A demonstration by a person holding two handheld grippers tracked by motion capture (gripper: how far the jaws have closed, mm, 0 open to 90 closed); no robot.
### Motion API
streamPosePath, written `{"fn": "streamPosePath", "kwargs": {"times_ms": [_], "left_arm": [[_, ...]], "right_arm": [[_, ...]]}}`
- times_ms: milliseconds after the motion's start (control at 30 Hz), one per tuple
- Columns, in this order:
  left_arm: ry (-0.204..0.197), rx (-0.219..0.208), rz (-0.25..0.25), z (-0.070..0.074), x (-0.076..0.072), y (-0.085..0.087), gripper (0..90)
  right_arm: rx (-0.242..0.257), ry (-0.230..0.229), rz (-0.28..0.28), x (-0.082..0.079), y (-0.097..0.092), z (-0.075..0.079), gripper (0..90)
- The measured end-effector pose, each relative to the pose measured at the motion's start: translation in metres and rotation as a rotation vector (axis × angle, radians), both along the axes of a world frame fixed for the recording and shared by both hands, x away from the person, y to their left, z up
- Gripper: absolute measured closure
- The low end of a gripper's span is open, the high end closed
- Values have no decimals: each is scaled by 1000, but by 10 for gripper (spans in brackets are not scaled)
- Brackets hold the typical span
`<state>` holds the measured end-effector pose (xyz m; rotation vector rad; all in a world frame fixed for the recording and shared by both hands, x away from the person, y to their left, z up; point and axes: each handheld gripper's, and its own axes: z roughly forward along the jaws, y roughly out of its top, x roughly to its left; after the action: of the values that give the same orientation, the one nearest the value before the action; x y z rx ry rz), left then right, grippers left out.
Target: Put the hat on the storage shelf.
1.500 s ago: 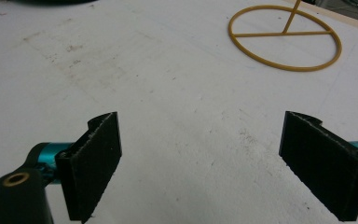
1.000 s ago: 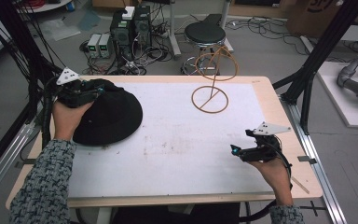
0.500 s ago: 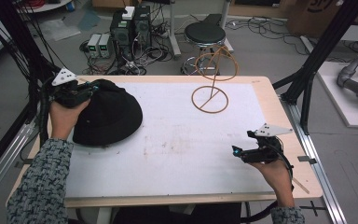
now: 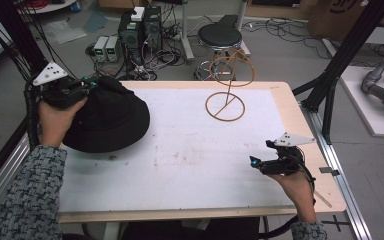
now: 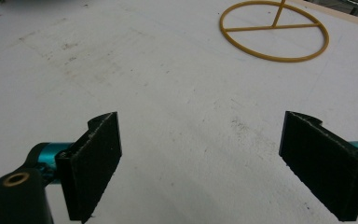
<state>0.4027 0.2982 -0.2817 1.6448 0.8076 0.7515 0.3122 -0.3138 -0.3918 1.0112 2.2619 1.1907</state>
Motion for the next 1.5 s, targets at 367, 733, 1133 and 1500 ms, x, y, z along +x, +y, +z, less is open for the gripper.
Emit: {"fn": "streamPosePath", "kwargs": {"times_ms": [367,733,1133,1500], "left_arm": [[-62,-1,-27,49,-5,-5,854],[-108,-26,-56,80,1,-17,854],[-147,-23,-78,113,8,-35,854],[-165,-26,-126,131,23,-64,854]], "right_arm": [[8,5,3,0,0,-2,127],[8,-8,15,-2,1,-1,127],[24,-10,10,-5,-2,-2,127],[29,-16,11,-8,-3,-3,127]]}}
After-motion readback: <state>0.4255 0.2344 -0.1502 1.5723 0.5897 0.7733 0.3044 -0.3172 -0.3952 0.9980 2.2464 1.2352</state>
